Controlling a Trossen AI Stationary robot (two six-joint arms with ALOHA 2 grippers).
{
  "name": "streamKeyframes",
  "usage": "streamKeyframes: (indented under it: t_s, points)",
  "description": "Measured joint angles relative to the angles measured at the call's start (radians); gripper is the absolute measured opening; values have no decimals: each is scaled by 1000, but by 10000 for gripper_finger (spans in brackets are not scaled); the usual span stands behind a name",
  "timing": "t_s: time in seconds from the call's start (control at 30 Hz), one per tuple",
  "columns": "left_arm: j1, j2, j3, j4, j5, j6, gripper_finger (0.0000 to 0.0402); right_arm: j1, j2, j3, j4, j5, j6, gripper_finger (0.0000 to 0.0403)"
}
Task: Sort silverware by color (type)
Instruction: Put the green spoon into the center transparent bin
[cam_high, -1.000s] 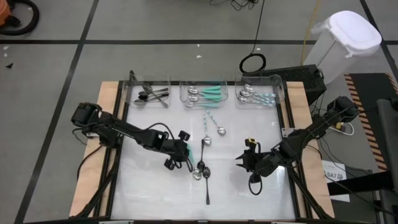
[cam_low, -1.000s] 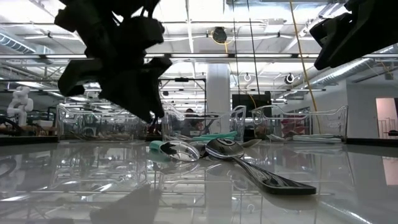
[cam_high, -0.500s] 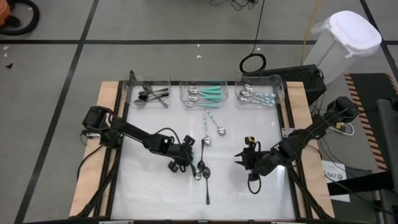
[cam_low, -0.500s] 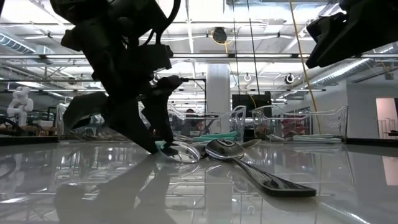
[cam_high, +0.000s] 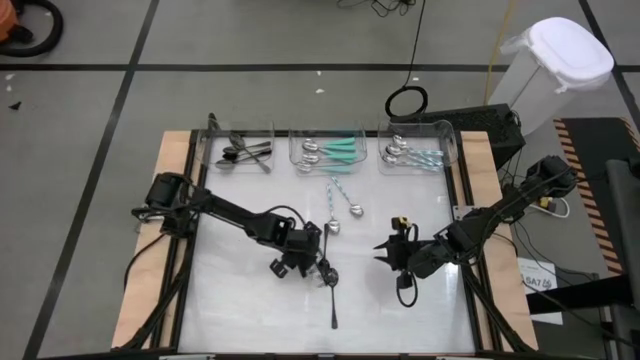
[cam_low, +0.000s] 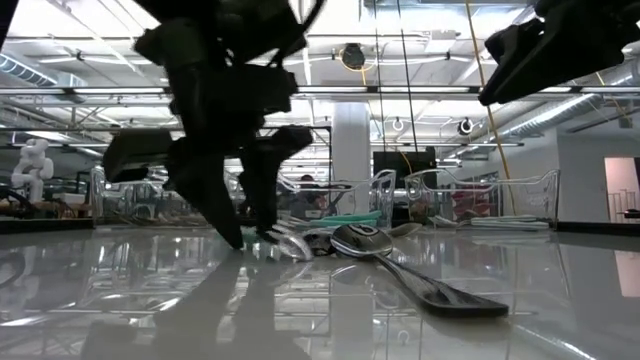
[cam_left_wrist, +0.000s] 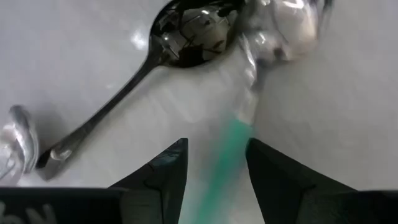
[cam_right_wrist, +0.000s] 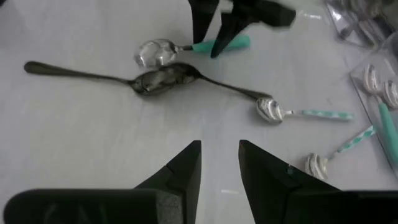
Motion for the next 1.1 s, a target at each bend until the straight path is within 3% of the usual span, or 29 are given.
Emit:
streamKeyframes:
  t_s: [0.27,0.67,1.1]
  points:
    - [10,120,99,-70,18,17,157,0,0,0,22,-1,-15,105]
    - [2,139,214,-212,11,-23,26,0,0,0,15,-2,-14,105]
    - [3,145,371,-340,-7,-141,26,0,0,0,14,-2,-18,105]
